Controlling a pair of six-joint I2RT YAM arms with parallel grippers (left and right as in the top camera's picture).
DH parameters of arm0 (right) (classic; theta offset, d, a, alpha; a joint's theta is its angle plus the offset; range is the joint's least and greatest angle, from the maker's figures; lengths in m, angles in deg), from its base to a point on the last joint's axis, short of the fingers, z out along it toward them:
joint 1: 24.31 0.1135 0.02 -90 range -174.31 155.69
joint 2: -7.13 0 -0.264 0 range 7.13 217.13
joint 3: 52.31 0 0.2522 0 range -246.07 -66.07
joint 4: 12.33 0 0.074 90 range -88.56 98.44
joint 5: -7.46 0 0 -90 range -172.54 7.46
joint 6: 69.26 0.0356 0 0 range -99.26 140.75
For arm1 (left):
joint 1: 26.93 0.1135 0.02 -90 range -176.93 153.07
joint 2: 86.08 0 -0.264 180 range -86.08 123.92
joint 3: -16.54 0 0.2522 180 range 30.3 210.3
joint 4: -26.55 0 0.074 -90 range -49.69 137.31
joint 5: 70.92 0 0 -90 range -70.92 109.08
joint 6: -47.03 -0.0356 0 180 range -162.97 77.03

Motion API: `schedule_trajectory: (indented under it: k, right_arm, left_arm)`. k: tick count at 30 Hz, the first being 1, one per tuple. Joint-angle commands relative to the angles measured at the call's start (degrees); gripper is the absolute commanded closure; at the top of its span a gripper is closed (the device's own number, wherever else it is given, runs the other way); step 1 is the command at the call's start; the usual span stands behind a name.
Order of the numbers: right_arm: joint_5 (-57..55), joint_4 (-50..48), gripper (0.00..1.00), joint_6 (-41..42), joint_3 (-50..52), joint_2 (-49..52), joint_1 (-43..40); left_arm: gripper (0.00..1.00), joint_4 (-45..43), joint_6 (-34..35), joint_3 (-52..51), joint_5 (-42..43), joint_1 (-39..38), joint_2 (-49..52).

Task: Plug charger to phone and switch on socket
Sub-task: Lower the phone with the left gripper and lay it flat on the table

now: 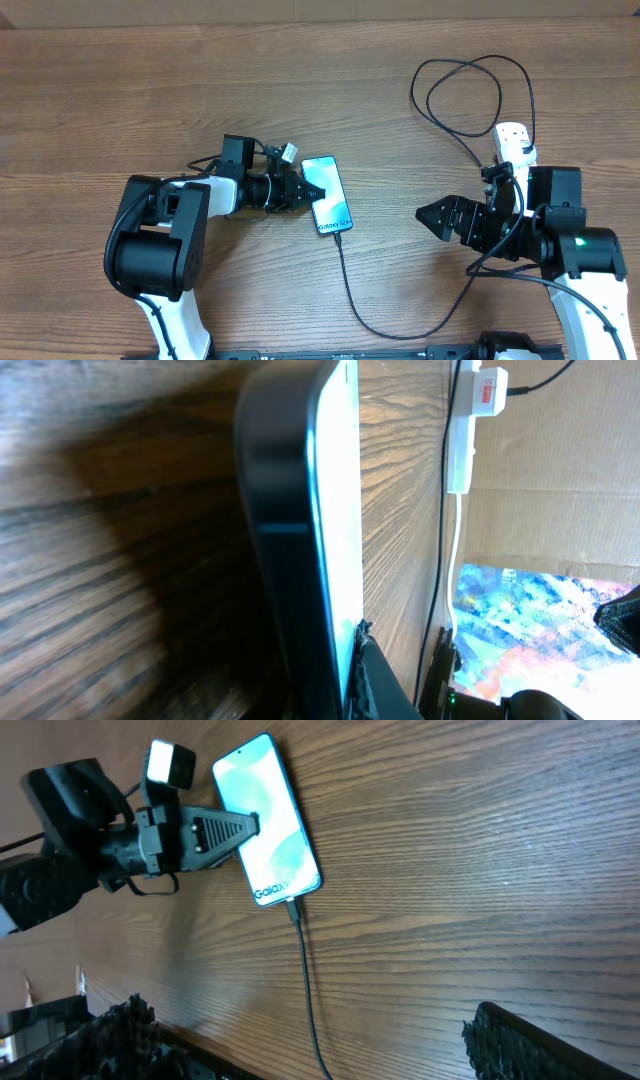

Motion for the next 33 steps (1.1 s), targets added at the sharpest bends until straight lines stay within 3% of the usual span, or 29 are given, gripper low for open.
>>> schedule_trajectory:
  k: [1, 13, 33]
  right_arm:
    - [-1.5, 0.3, 0.00, -0.5, -0.9, 1.4, -0.2]
    - [-2.3, 0.5, 0.00, -0.5, -0.9, 2.8, -0.2]
    - [-4.7, 0.5, 0.00, -0.5, -0.9, 2.8, -0.2]
  left_arm:
    - [0.94, 1.5, -3.1, 0.9, -7.0, -0.5, 1.2]
    - [0.90, 4.2, -2.2, 0.9, -12.6, -0.5, 1.2]
    - [0.66, 4.2, -0.9, 0.9, -16.3, -0.5, 1.2]
